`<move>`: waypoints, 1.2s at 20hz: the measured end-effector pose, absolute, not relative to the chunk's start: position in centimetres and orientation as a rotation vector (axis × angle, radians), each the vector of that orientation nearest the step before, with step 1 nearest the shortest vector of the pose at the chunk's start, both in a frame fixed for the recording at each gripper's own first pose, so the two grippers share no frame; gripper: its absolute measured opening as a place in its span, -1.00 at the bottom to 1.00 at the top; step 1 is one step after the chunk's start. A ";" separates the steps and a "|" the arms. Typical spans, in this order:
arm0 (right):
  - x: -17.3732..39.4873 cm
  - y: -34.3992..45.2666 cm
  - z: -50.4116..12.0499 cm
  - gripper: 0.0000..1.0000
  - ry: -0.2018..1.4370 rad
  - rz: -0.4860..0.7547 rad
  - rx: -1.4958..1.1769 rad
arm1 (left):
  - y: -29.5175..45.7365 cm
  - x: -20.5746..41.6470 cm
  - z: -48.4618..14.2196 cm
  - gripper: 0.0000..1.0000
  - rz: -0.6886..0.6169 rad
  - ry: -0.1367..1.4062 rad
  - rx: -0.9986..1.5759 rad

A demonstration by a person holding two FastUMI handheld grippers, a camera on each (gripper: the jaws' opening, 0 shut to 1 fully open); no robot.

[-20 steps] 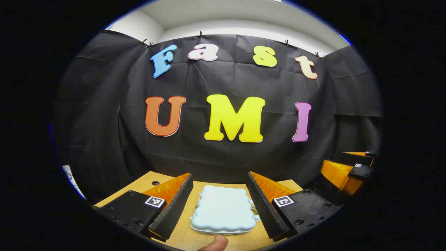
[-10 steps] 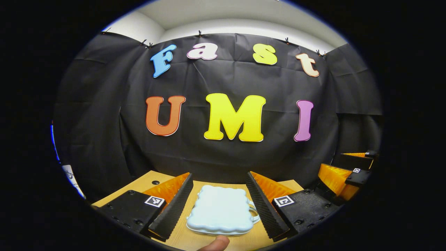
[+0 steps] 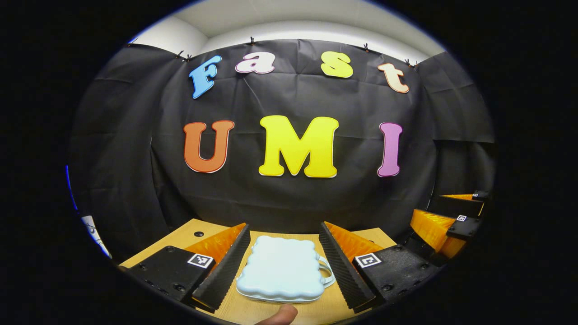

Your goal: First open the suitcase, pack the skin care products into it, and then close the suitcase.

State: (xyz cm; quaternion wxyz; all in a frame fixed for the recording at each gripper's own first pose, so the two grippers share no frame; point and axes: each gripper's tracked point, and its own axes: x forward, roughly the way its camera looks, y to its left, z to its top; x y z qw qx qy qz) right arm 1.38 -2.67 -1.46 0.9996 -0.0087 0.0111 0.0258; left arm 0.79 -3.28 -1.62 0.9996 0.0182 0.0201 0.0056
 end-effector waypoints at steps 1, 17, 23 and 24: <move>1.4 -3.1 -1.5 0.59 0.023 0.046 -0.013 | -3.4 1.1 -1.7 0.96 0.012 0.037 0.051; 1.8 -21.8 -3.7 0.59 0.019 -0.185 -0.015 | -10.7 7.9 -20.1 0.97 -0.059 0.145 0.795; 3.4 -25.3 -6.6 0.59 0.049 -0.146 0.064 | -15.0 9.5 -25.6 0.97 -0.135 0.138 1.196; 3.6 -25.7 -7.2 0.60 0.058 -0.134 0.073 | -15.1 9.8 -26.5 0.97 -0.129 0.147 1.239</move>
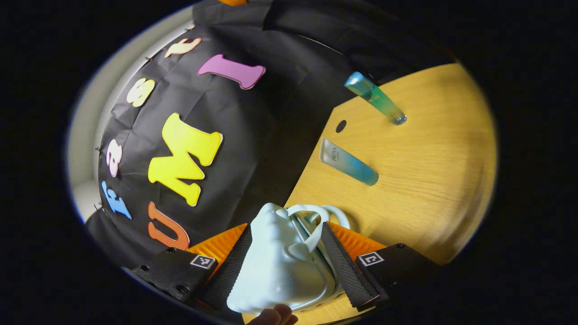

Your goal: First open the suitcase, pack the skin care products into it, and then close the suitcase.

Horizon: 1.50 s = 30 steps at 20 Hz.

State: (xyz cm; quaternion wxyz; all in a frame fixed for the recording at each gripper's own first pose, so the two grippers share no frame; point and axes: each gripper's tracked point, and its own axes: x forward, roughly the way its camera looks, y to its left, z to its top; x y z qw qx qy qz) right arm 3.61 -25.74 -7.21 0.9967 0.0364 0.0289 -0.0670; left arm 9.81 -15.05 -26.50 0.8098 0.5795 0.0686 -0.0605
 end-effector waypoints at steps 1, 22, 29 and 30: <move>3.8 -26.3 -7.6 0.60 0.066 -0.126 0.081 | -14.9 10.4 -27.1 0.96 -0.110 0.162 1.279; 3.1 -25.4 -9.3 0.59 0.111 -0.163 0.080 | -13.7 14.0 -29.6 -0.81 -0.124 0.329 1.548; 2.8 -21.5 -6.6 0.59 0.074 -0.194 0.059 | -11.9 12.9 -22.5 -0.93 -0.098 0.255 1.367; 2.8 -20.9 -6.1 0.59 0.068 -0.198 0.053 | -11.3 12.9 -20.8 -0.94 -0.088 0.242 1.332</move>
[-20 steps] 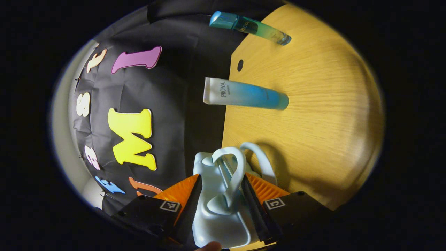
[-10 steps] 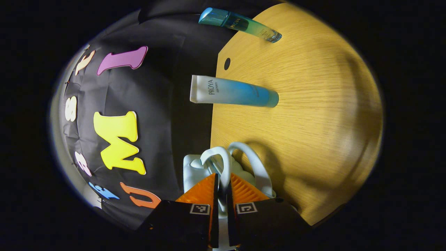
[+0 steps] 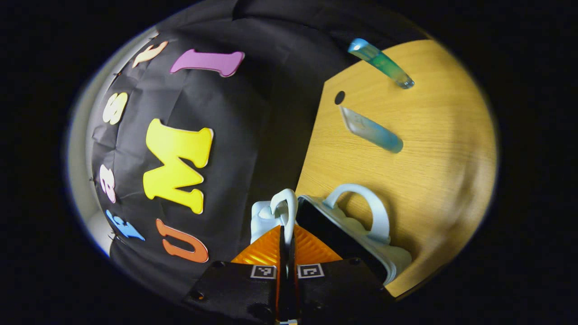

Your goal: First open the suitcase, pack the skin care products into it, and then close the suitcase.

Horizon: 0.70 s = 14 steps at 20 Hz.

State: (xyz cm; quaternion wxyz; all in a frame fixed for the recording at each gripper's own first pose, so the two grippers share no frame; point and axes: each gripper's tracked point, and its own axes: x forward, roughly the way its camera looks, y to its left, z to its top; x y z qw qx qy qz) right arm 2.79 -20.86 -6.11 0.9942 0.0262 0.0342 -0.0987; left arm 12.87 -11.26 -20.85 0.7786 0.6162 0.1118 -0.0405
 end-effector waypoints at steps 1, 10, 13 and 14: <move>2.8 -20.2 -5.7 0.59 0.063 -0.202 0.047 | -10.6 12.7 -19.4 -0.94 -0.079 0.230 1.300; 3.7 -12.5 -2.7 0.59 0.030 -0.212 0.046 | 1.6 10.6 -9.3 -0.95 0.031 0.125 1.102; 4.0 -9.6 -2.0 0.58 0.028 -0.216 0.074 | 5.9 10.2 -8.3 -0.94 0.042 0.122 1.004; 4.1 -8.7 -2.0 0.58 0.029 -0.218 0.072 | 7.3 9.9 -8.1 -0.95 0.051 0.125 0.983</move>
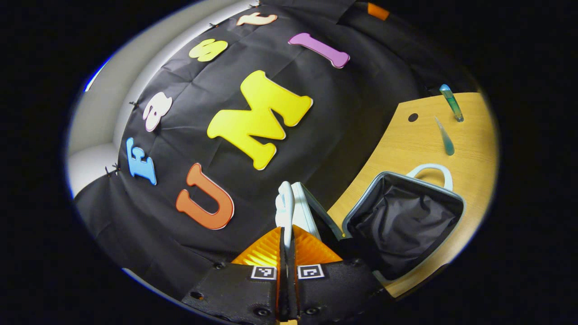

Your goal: First open the suitcase, pack the skin care products into it, and then close the suitcase.

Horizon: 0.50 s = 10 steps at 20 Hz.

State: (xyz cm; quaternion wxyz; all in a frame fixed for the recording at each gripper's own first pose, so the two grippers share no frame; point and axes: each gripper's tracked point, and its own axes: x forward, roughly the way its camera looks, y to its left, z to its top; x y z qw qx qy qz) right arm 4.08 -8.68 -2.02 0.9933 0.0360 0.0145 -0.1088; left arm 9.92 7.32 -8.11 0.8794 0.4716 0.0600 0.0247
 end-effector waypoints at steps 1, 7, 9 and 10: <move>4.1 -7.7 -1.9 0.59 0.032 -0.219 0.064 | 8.5 9.9 -8.0 -0.95 0.050 0.121 0.967; 3.7 -3.2 -2.3 0.59 0.069 -0.242 0.041 | 16.4 10.9 -8.5 -0.95 0.057 0.098 0.882; 3.4 -2.2 -2.0 0.60 0.075 -0.266 0.016 | 19.4 11.5 -9.2 -0.94 0.054 0.104 0.868; 3.2 -1.7 -1.7 0.60 0.072 -0.277 0.021 | 21.2 11.8 -9.7 -0.95 0.050 0.114 0.863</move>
